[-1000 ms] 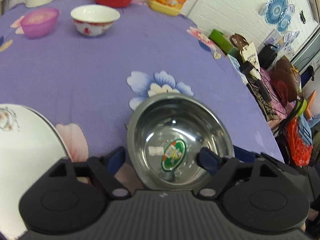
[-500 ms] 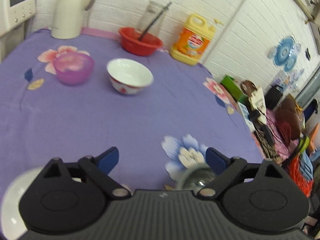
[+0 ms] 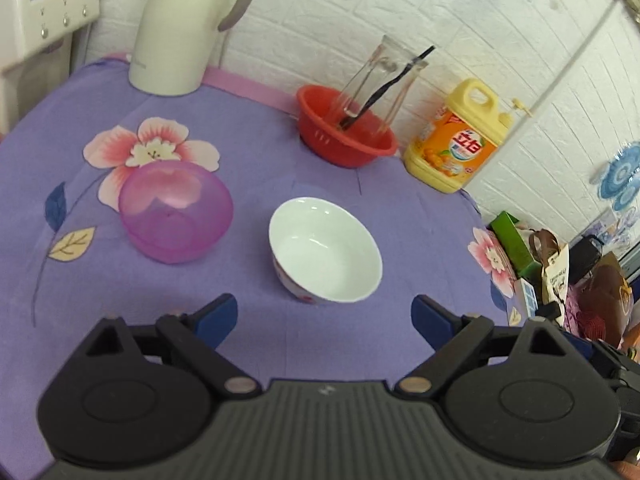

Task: Organize plates and bowls
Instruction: 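Move both grippers to the red-patterned white bowl rim and close them, then lift the white bowl and lower it into the steel bowl, open both grippers, then move both grippers to the pink plastic bowl rim and close them, then lift the pink bowl and lower it into the white bowl, open both grippers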

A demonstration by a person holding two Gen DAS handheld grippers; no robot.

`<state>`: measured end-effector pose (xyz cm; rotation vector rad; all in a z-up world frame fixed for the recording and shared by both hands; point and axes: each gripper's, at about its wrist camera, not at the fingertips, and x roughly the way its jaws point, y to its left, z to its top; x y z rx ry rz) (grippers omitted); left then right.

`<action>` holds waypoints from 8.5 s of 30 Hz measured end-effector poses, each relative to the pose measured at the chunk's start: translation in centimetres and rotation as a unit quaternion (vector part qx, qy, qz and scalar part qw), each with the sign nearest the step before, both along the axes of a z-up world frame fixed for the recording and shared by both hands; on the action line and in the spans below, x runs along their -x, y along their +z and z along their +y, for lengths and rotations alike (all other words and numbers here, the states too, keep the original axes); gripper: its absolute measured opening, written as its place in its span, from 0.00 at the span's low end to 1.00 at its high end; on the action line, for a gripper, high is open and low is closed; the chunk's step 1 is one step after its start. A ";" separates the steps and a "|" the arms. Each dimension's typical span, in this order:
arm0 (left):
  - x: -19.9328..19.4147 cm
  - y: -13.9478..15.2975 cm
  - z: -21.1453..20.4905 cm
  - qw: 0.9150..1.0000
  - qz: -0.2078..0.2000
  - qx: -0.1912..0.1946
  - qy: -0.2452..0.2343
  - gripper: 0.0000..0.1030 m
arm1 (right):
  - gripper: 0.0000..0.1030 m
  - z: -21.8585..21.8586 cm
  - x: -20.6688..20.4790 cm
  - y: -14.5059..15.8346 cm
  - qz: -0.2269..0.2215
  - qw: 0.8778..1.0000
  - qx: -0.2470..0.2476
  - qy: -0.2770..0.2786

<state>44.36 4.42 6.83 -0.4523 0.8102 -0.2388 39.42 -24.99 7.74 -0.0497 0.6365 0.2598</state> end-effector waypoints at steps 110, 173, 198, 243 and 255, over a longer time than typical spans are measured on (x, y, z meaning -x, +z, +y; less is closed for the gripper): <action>18.8 -3.4 -13.1 0.989 0.009 -0.050 -0.136 0.66 | 0.63 -1.2 18.4 -6.3 0.025 0.998 -0.055 -0.001; 7.4 0.8 8.4 0.962 -0.112 -0.227 0.104 0.97 | 1.00 10.2 3.8 -0.9 0.006 0.992 -0.091 0.085; -6.3 -2.4 11.8 0.987 -0.062 -0.109 0.098 0.97 | 1.00 18.0 -11.2 -4.5 0.074 0.993 -0.043 0.086; -4.4 -4.1 7.6 0.998 -0.027 -0.058 0.006 0.10 | 0.58 20.7 -8.7 -5.4 0.078 0.992 -0.001 0.103; 6.6 -0.2 0.3 0.995 -0.069 -0.054 -0.040 0.10 | 0.58 13.1 3.1 -1.4 0.057 0.996 -0.010 0.067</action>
